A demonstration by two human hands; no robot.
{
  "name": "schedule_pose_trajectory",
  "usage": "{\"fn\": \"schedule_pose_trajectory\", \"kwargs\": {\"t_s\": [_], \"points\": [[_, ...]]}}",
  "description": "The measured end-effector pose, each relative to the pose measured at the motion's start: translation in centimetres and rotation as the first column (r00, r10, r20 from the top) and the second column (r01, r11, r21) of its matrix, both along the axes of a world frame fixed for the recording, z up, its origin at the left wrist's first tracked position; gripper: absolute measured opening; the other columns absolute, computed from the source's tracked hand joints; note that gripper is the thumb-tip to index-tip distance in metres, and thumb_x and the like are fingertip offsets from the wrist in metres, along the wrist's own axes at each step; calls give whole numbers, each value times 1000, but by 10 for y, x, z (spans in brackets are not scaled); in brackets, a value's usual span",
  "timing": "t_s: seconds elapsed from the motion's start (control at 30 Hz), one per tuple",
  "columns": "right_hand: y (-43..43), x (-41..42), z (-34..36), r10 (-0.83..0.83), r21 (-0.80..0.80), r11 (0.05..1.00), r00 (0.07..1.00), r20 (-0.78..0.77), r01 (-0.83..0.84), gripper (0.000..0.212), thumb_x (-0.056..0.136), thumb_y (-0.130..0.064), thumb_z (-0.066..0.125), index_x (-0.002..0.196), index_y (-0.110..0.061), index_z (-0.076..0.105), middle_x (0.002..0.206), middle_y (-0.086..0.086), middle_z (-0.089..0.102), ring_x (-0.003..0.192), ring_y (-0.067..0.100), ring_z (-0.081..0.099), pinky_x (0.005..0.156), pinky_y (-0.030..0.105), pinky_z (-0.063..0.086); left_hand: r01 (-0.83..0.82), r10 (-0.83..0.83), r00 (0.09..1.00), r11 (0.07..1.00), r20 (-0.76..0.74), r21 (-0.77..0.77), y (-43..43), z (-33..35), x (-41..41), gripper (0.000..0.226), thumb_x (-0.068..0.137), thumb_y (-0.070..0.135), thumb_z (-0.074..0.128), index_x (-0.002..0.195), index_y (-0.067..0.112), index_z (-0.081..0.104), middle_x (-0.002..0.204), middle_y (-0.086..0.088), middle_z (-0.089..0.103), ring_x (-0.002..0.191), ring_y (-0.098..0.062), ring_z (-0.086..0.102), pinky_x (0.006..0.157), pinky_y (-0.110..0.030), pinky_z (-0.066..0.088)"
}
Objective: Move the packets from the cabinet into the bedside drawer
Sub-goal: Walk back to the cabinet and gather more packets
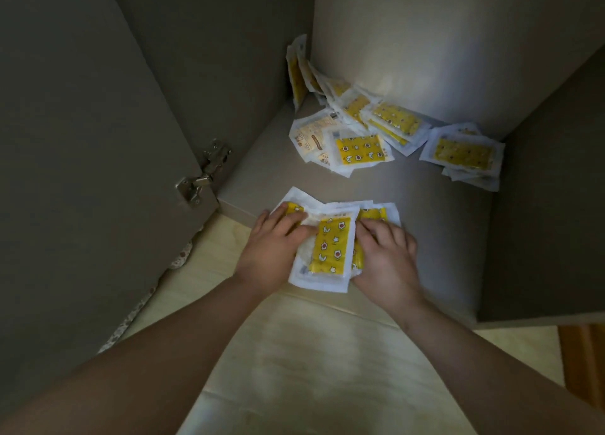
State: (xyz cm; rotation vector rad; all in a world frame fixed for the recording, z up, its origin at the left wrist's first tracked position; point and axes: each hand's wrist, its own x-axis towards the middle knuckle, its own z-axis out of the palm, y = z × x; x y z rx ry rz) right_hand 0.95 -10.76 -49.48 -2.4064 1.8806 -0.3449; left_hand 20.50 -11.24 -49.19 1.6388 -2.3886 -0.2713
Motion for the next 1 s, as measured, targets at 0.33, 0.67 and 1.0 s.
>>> {"fn": "schedule_pose_trajectory", "kwargs": {"t_s": [0.33, 0.67, 1.0], "points": [[-8, -4, 11, 41, -3, 999, 986, 162, -41, 45, 62, -17, 73, 105, -13, 66, 115, 8, 65, 110, 26, 56, 87, 50, 47, -93, 104, 825, 994, -555, 48, 4, 17, 3, 31, 71, 11, 50, 96, 16, 69, 96, -7, 71, 90, -18, 61, 74, -26, 44], [-10, 46, 60, -423, 344, 905, 443, 790, 250, 17, 85, -12, 68, 100, -7, 65, 84, 1, 67, 83, 17, 65, 67, 17, 42, -463, 663, 383, 740, -643, 487, -8, 33, 5, 50, 89, 37, 61, 80, -12, 65, 82, -29, 67, 80, -39, 66, 73, -48, 54], [30, 76, 94, -708, 707, 702, -15, 706, 83, 10, 87, -15, 66, 77, -18, 64, 71, -9, 68, 61, 4, 65, 57, 20, 50, -452, 800, 170, 583, -576, 675, 56, 63, 26, 43, 91, 33, 60, 69, -3, 62, 69, -13, 64, 65, -22, 66, 61, -35, 53]]}}
